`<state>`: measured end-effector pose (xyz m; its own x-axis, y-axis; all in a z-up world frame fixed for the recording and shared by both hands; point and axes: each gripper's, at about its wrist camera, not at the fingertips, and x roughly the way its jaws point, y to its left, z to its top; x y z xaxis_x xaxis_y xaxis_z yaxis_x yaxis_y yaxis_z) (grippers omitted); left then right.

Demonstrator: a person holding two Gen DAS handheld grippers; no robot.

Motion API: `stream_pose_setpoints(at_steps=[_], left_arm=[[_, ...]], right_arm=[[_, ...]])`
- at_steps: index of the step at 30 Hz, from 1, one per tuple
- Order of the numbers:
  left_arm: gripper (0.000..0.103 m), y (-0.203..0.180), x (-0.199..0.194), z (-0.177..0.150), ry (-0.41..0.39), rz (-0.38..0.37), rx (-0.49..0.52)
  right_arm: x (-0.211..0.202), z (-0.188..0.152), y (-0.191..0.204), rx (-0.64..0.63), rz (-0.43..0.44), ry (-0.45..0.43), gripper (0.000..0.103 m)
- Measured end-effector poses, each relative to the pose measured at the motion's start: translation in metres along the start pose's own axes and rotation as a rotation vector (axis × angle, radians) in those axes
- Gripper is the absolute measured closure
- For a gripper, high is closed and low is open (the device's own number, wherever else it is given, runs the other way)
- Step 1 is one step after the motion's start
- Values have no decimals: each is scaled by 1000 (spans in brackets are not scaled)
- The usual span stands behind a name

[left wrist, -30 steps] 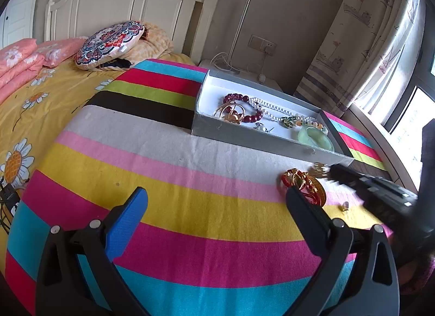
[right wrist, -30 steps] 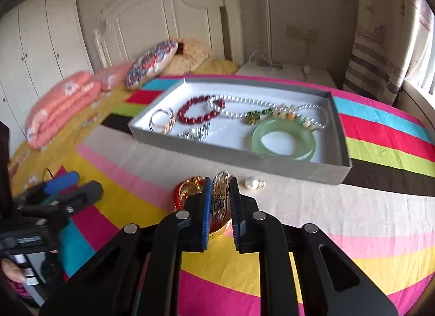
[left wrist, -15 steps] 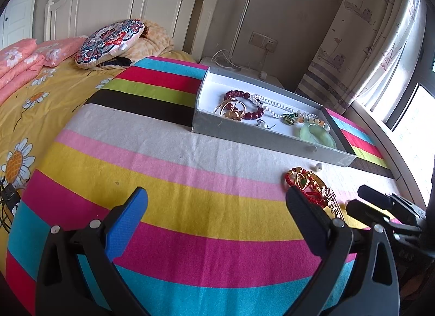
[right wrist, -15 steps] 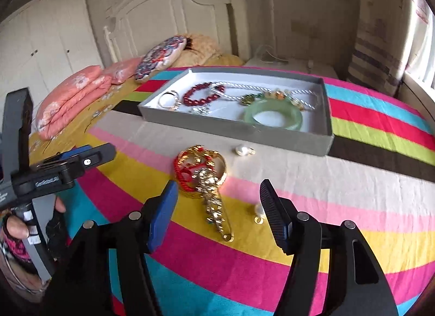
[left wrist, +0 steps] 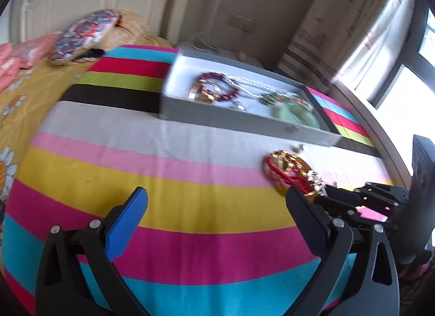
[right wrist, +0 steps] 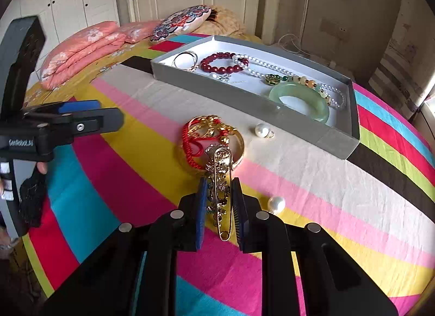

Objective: Organize jewelry
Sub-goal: 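Grasp the red string pendant with the left gripper while the right gripper lifts the gold pin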

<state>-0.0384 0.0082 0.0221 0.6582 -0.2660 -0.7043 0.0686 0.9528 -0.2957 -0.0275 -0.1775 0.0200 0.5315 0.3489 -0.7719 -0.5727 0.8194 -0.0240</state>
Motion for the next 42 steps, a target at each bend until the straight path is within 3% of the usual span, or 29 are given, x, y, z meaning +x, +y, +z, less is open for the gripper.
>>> stream_pose_setpoints(at_steps=[3,6,10,14,20,25,28,30,31,32,37,42], left_arm=[[4,-2,9,7,58,-124,-41],[17,1,23,25,85,-211,-121],[55,-5,46,46,146,-257,-110],[67,-25,60,57,193,-228,4],[70,-47,79,57,267,-203,123],[70,-58,89,63,283,-184,182],[79,-66,92,64,311,-190,224],[81,-74,89,62,303,-159,272],[91,-77,85,61,297,-156,292],[93,-78,83,62,288,-158,294],[93,-73,57,85,204,-204,227],[93,-69,33,94,160,-234,222]], right_arm=[[-15,-6,-5,53,16,-60,85],[-28,-12,-12,101,16,-110,85],[-39,-17,-23,155,27,-149,85],[-41,-18,-27,178,39,-158,84],[-43,-19,-31,202,61,-170,84],[-44,-21,-37,234,78,-178,84],[-45,-22,-37,240,81,-182,84],[-45,-22,-38,247,81,-184,84],[-46,-22,-39,251,82,-185,84],[-46,-22,-39,254,83,-185,84],[-46,-23,-41,260,86,-187,84],[-46,-23,-41,265,84,-187,84]])
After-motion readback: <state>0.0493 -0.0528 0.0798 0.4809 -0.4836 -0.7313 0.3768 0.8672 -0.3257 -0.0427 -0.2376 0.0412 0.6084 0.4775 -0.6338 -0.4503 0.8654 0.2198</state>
